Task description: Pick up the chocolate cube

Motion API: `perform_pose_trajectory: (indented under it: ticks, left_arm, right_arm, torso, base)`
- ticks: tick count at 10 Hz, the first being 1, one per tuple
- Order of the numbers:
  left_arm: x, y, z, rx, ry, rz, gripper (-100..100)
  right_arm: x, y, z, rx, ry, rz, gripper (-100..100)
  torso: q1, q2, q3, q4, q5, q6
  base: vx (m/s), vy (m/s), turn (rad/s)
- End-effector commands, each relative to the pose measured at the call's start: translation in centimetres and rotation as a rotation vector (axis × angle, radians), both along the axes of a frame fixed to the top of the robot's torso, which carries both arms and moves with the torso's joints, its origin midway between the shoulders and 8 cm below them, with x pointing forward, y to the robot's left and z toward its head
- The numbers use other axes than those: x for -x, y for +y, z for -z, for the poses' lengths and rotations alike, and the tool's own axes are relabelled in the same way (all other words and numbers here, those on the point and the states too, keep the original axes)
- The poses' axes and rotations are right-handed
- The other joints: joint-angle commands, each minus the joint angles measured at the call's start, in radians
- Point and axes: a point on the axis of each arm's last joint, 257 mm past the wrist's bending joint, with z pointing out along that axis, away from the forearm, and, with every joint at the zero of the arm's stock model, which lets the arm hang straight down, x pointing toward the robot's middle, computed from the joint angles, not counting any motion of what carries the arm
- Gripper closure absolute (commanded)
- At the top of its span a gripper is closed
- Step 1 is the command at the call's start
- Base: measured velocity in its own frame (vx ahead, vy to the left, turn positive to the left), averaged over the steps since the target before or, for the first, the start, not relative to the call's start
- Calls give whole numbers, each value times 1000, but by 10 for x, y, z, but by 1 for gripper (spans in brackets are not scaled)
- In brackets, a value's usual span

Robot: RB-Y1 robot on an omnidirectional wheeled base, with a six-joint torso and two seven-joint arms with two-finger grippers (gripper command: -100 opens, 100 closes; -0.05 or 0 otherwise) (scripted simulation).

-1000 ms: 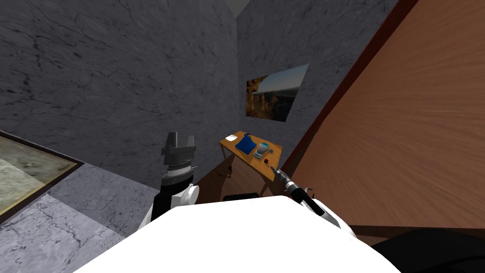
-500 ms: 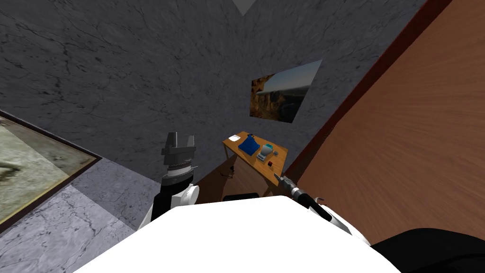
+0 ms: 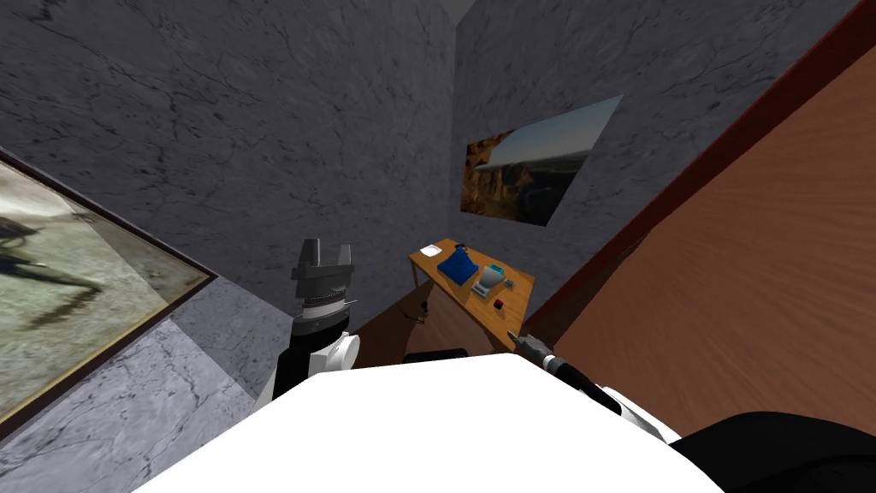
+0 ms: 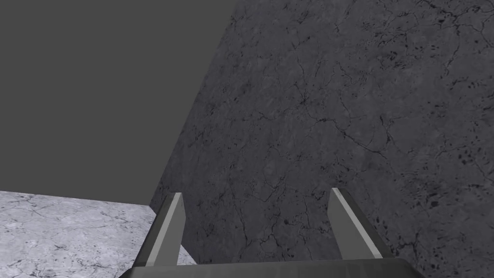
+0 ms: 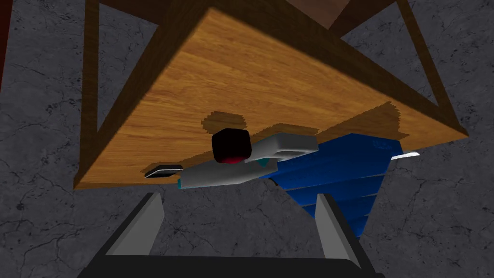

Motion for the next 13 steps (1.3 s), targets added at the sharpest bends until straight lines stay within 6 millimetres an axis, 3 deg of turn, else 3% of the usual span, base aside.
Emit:
perform_pose_trajectory:
  ticks: [1,2,3,5,6,8,9,11,12,13]
  left_arm:
    - [0,0,0,0,0,0,0]
    - [0,0,0,0,0,0,0]
    - [0,0,0,0,0,0,0]
    - [0,0,0,0,0,0,0]
    - [0,0,0,0,0,0,0]
    - [0,0,0,0,0,0,0]
    - [0,0,0,0,0,0,0]
    - [0,0,0,0,0,0,0]
    - [0,0,0,0,0,0,0]
    - [0,0,0,0,0,0,0]
  right_arm:
    - [7,-11,10,30,39,-4,-100]
    - [29,-28,23,74,108,-10,-100]
    - [29,-29,23,75,109,-9,-100]
    - [76,-64,44,156,246,-15,-100]
    - [76,-64,44,156,246,-15,-100]
    - [123,-97,58,222,374,-14,-100]
    - [123,-97,58,222,374,-14,-100]
    - [167,-126,65,274,491,-8,-100]
    - [167,-127,65,275,492,-7,-100]
    - [208,-151,67,314,596,4,-100]
  torso:
    - [0,0,0,0,0,0]
    - [0,1,1,0,0,0]
    - [0,1,1,0,0,0]
    - [-2,-3,-2,-1,1,-3]
    - [-5,-10,-6,-3,2,-7]
    - [-7,-12,-8,-4,1,-6]
    - [-9,-13,-8,-4,1,-6]
    - [-7,-13,-8,-4,1,-6]
    - [-8,-15,-9,-4,1,-6]
    - [-8,-13,-9,-4,1,-6]
  base:
    - [58,20,97]
    - [63,27,157]
    - [68,17,89]
    - [109,37,204]
    - [110,25,148]
    - [110,15,222]
    - [105,2,71]
    - [138,21,203]
    - [118,10,96]
    - [169,46,254]
